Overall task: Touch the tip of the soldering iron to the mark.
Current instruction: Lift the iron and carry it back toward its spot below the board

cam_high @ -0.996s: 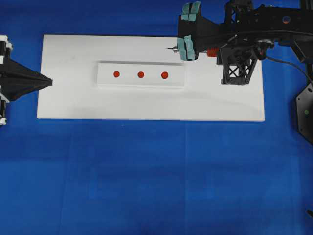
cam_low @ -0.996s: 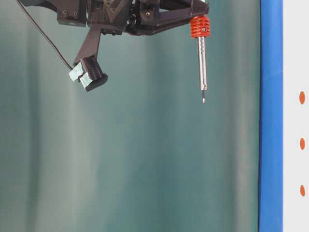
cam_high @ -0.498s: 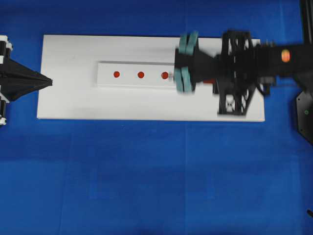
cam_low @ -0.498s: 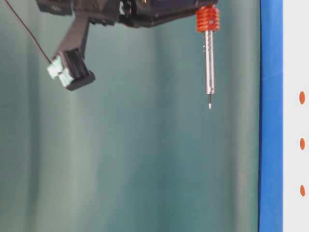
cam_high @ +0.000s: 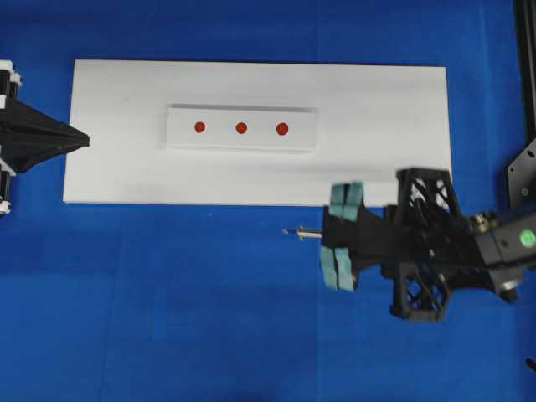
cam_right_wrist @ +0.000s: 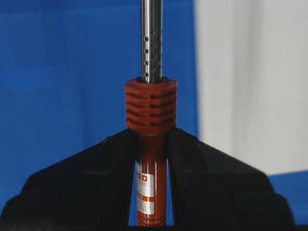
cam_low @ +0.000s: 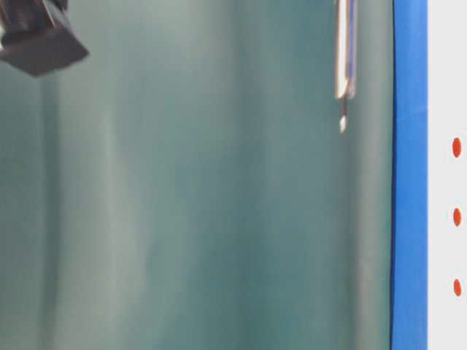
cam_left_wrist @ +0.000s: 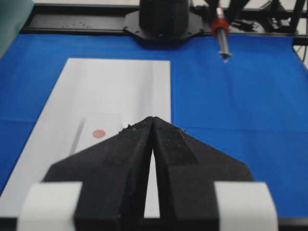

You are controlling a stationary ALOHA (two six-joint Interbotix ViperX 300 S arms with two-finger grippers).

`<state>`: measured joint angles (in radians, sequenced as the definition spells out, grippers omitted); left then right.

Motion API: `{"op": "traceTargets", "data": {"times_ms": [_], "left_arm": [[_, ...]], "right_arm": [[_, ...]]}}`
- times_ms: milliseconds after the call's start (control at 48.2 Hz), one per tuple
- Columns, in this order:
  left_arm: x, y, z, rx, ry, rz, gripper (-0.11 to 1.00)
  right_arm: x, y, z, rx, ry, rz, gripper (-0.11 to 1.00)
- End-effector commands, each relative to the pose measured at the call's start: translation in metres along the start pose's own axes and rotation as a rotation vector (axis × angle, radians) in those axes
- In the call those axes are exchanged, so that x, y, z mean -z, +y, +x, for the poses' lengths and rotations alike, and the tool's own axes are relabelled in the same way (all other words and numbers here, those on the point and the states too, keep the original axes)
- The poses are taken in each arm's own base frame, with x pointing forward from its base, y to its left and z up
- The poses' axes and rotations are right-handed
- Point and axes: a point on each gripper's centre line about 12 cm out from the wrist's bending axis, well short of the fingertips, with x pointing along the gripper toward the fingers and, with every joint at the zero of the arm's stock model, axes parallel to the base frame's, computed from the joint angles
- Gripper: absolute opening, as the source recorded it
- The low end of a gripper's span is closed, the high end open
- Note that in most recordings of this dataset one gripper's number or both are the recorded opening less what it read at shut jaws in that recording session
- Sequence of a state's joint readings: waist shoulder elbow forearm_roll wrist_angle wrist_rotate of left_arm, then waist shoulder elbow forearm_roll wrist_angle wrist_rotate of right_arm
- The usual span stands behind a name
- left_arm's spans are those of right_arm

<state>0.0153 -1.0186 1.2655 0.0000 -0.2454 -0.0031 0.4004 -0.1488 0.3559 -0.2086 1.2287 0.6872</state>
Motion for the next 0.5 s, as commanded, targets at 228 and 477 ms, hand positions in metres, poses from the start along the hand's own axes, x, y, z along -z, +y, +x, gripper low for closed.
{"op": "traceTargets", "data": {"times_ms": [228,477], "left_arm": [[-0.005,0.000,0.001,-0.001,-0.017,0.000,0.00],[-0.005,0.001,0.001,-0.003,-0.017,0.000,0.00]], "right_arm": [[0.002,0.008,-0.008,-0.022,-0.029,0.002,0.06],[-0.016,0.009,0.000,-0.030,-0.049,-0.022,0.06]]}}
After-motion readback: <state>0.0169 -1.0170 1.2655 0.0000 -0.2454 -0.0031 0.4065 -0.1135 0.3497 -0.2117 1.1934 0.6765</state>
